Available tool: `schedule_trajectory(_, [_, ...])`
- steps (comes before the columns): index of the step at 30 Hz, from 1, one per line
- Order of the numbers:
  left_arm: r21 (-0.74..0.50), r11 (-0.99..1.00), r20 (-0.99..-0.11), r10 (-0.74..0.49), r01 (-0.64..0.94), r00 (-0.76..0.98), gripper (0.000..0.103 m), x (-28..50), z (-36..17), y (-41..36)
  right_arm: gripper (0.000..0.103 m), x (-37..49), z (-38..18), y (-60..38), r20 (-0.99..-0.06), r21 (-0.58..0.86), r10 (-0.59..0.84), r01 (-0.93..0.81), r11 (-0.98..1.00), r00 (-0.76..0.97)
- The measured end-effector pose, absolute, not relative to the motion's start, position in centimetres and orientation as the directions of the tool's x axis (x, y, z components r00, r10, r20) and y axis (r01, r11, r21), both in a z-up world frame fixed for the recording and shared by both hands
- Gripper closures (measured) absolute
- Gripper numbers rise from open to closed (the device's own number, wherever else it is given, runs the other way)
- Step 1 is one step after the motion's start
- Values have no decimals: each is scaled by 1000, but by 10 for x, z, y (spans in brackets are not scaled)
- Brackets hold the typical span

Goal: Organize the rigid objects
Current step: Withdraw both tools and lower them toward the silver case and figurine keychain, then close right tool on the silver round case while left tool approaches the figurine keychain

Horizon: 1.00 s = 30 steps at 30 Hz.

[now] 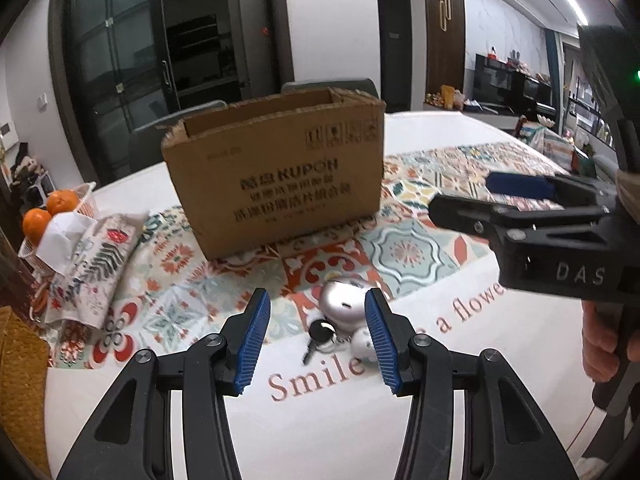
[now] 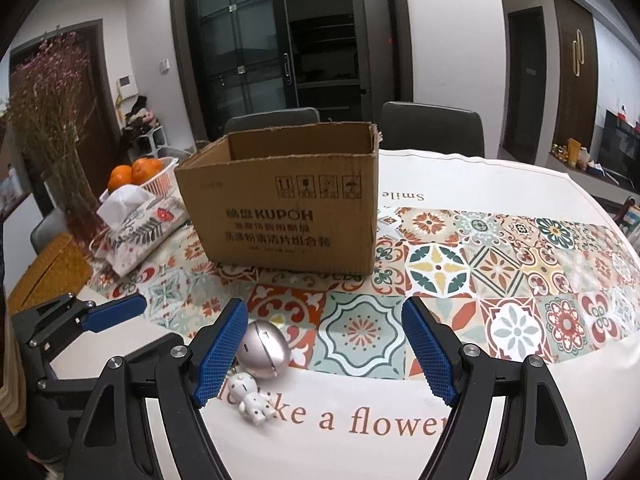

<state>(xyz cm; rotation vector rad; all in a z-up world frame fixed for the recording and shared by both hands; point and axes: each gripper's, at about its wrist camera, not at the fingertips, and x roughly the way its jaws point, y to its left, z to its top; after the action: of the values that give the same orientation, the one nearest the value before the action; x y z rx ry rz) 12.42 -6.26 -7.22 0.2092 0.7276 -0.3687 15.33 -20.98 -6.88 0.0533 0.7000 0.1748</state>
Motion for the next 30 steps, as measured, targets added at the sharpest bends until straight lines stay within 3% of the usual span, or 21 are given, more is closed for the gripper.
schedule_trajectory(18, [87,816,-710,-351,571,610,39,102,-108,-82,23,158,-102,-200,-671,45,242,-287,957,701])
schedule_trajectory(30, [97,761,-721,-391,642,572,39,109,-122,-96,23,169,-118,-186,-691,15,309,-415,910,653])
